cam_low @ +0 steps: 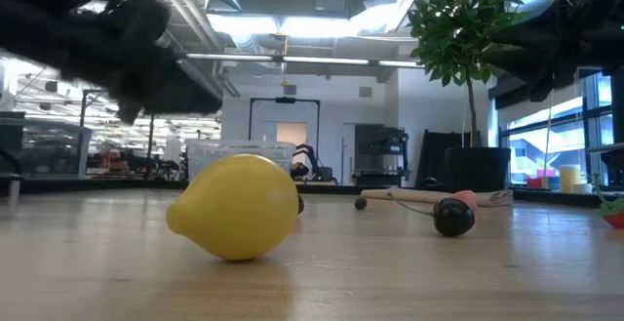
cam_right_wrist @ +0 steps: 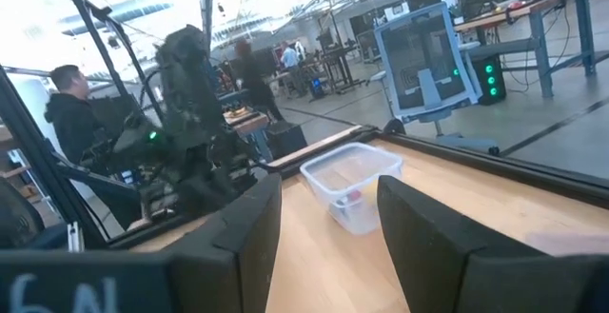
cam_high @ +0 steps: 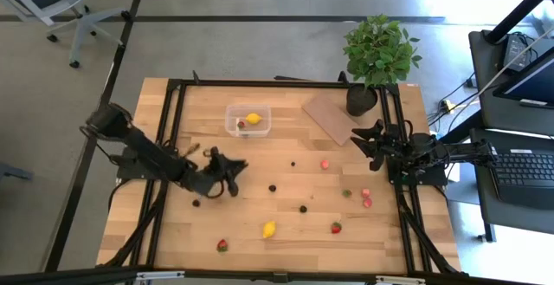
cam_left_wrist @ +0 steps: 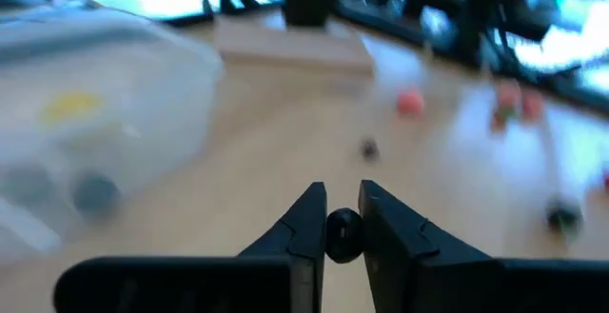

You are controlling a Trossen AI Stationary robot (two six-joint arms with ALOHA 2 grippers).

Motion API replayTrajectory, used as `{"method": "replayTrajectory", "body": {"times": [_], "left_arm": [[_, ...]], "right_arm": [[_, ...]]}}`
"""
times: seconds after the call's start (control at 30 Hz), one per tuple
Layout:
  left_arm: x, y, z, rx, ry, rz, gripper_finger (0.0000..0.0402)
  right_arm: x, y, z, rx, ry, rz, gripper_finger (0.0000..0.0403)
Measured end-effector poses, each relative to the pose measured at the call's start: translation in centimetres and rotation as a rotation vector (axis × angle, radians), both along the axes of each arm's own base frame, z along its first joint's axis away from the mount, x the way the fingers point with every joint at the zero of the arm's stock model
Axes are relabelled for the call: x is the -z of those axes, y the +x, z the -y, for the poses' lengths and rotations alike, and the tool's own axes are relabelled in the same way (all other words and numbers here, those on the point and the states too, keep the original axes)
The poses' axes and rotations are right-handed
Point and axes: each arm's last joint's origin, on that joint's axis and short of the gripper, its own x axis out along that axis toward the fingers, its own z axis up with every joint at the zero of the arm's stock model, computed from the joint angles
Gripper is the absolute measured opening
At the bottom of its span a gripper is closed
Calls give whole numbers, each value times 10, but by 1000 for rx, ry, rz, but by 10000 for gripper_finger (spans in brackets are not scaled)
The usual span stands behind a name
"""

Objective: Pick and placing Produce into tupperware
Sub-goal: Put the blueberry into the transparent bin

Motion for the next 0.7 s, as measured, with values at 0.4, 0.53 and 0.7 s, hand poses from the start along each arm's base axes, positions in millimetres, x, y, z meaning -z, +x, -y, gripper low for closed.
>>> {"method": "replayTrajectory", "body": {"times": [0.4, 0.53, 0.7], "left_arm": [[-40, 5, -80, -231, -98, 163, 40], [-43, 11, -106, -250, -186, 77, 40], [-50, 13, -131, -277, -296, -124, 40]], "right_arm": [[-1, 0, 0, -3, 26, 15, 178], [-2, 0, 0, -3, 26, 28, 178], [-2, 0, 0, -4, 27, 32, 178]]}}
